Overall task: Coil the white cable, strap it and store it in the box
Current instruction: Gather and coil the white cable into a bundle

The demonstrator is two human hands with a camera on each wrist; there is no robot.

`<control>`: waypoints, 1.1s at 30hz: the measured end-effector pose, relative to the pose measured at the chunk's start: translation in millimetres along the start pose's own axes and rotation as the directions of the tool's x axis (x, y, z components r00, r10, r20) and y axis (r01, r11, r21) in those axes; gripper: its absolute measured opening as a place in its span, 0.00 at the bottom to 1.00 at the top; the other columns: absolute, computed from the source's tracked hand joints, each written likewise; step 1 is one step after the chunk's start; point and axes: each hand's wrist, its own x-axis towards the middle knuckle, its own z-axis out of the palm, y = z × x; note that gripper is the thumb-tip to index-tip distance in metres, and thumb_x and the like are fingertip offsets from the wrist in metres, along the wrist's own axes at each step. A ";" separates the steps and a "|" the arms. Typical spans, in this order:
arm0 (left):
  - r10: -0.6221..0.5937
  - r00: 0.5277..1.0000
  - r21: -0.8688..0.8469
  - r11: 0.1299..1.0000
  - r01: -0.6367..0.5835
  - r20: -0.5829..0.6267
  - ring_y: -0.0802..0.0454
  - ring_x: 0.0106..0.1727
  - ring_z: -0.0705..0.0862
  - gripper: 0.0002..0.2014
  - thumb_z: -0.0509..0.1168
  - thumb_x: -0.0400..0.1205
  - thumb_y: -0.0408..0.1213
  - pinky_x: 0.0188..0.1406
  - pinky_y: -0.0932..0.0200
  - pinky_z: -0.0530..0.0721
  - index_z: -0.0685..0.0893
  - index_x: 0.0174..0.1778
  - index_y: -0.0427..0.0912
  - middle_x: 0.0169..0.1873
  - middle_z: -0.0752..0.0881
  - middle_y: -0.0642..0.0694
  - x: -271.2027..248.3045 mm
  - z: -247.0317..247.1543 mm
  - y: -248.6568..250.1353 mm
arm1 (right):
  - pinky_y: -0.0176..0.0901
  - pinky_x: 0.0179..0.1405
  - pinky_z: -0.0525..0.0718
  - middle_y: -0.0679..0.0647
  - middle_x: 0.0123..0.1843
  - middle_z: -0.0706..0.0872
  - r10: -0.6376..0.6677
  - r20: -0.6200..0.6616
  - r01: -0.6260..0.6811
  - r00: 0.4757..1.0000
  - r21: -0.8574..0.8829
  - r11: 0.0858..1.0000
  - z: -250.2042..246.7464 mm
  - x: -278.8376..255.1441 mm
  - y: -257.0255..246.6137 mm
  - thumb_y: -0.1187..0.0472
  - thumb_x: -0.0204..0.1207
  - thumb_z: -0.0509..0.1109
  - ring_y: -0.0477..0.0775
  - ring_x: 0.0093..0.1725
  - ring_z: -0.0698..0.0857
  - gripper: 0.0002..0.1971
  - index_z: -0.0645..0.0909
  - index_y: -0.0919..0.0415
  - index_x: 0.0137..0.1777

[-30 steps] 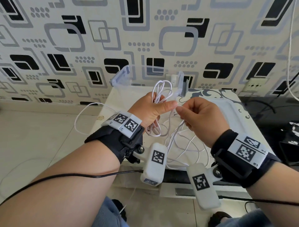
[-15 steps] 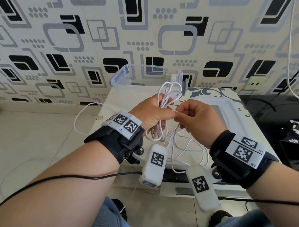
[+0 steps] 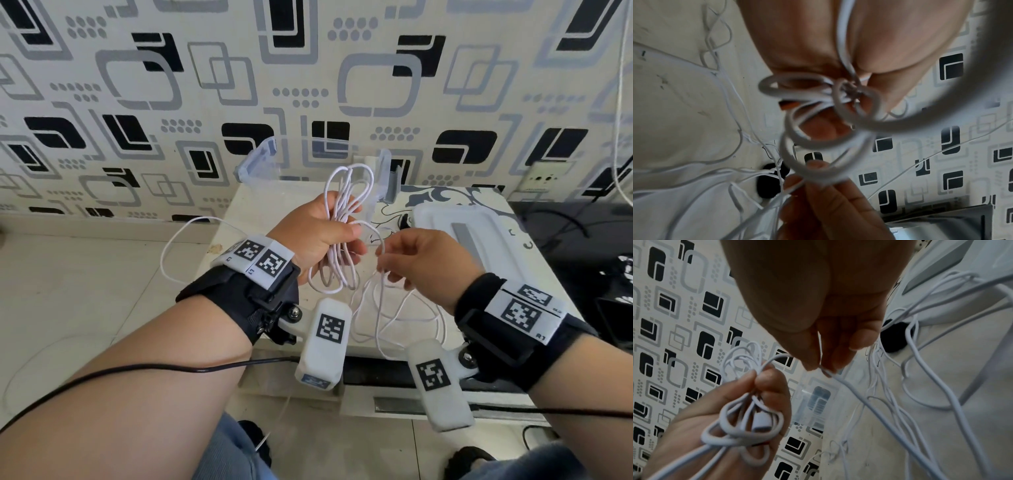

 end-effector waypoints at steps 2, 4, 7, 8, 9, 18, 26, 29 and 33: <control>-0.013 1.000 -0.005 1.000 0.013 0.004 0.50 0.25 0.86 0.11 0.62 0.80 0.20 0.30 0.53 0.88 0.78 0.48 0.43 0.20 0.84 0.50 0.2 -0.8 -0.2 | 0.31 0.25 0.81 0.51 0.32 0.87 0.007 -0.060 -0.003 0.998 0.073 0.997 -0.7 0.2 -1.2 0.67 0.73 0.70 0.39 0.25 0.82 0.02 0.82 0.61 0.40; -0.010 1.000 0.031 0.999 0.010 -0.006 0.49 0.22 0.83 0.11 0.63 0.79 0.23 0.30 0.53 0.84 0.78 0.47 0.45 0.20 0.82 0.49 -0.6 -0.8 0.4 | 0.33 0.25 0.81 0.51 0.31 0.86 0.005 -0.091 0.006 0.996 0.121 0.993 -0.2 0.2 -1.9 0.68 0.73 0.69 0.39 0.24 0.82 0.04 0.82 0.60 0.39; 0.002 0.999 0.055 0.998 0.001 -0.042 0.51 0.20 0.78 0.10 0.66 0.75 0.27 0.28 0.54 0.77 0.79 0.45 0.48 0.26 0.79 0.45 1.3 -1.8 -0.1 | 0.34 0.25 0.81 0.51 0.29 0.86 -0.011 -0.129 0.033 0.992 0.163 0.986 0.6 0.0 -4.3 0.68 0.74 0.69 0.41 0.24 0.82 0.06 0.81 0.58 0.37; 0.003 0.998 0.061 0.998 0.001 -0.060 0.52 0.19 0.77 0.10 0.65 0.75 0.27 0.28 0.55 0.76 0.79 0.44 0.48 0.28 0.78 0.44 2.3 -1.9 -0.3 | 0.35 0.26 0.81 0.51 0.29 0.86 -0.017 -0.142 0.042 0.990 0.178 0.983 0.6 -0.2 -5.7 0.68 0.74 0.69 0.41 0.24 0.82 0.06 0.81 0.58 0.37; 0.002 0.997 0.068 0.998 0.004 -0.078 0.52 0.19 0.77 0.10 0.65 0.77 0.26 0.27 0.55 0.75 0.79 0.43 0.48 0.28 0.78 0.45 3.0 -1.5 -0.3 | 0.36 0.27 0.81 0.51 0.29 0.86 -0.021 -0.154 0.051 0.988 0.195 0.980 0.4 -0.6 -7.2 0.68 0.74 0.69 0.42 0.24 0.82 0.06 0.81 0.57 0.37; -0.015 0.999 0.145 0.989 0.020 -0.033 0.52 0.18 0.72 0.15 0.74 0.64 0.47 0.24 0.59 0.72 0.78 0.39 0.47 0.17 0.74 0.51 1.5 11.1 -4.0 | 0.34 0.29 0.85 0.51 0.28 0.83 -0.037 -0.214 0.117 0.976 0.377 0.919 -0.3 -6.6 -20.1 0.69 0.75 0.69 0.42 0.24 0.82 0.06 0.81 0.58 0.40; -0.042 0.999 0.163 0.986 0.041 0.007 0.53 0.18 0.72 0.23 0.79 0.56 0.47 0.24 0.57 0.73 0.78 0.41 0.46 0.16 0.74 0.51 0.1 17.2 -7.0 | 0.35 0.26 0.82 0.50 0.26 0.84 -0.019 -0.218 0.117 0.976 0.449 0.886 -1.6 -5.3 -18.7 0.70 0.75 0.68 0.45 0.24 0.81 0.07 0.80 0.59 0.39; -0.048 0.998 0.187 0.982 0.037 0.052 0.56 0.16 0.73 0.14 0.78 0.65 0.39 0.26 0.58 0.73 0.79 0.39 0.46 0.14 0.76 0.54 -2.2 19.7 -7.4 | 0.37 0.26 0.81 0.53 0.27 0.84 -0.029 -0.241 0.141 0.970 0.462 0.875 -0.8 -5.0 -19.3 0.71 0.75 0.68 0.48 0.25 0.81 0.07 0.80 0.60 0.38; -0.057 0.994 0.225 0.974 0.033 0.098 0.65 0.16 0.77 0.07 0.72 0.74 0.30 0.25 0.65 0.72 0.81 0.37 0.44 0.13 0.79 0.57 -7.0 23.4 -5.3 | 0.33 0.25 0.81 0.53 0.25 0.83 -0.028 -0.244 0.152 0.969 0.509 0.847 0.2 -6.9 -21.8 0.72 0.75 0.67 0.44 0.24 0.82 0.07 0.79 0.62 0.38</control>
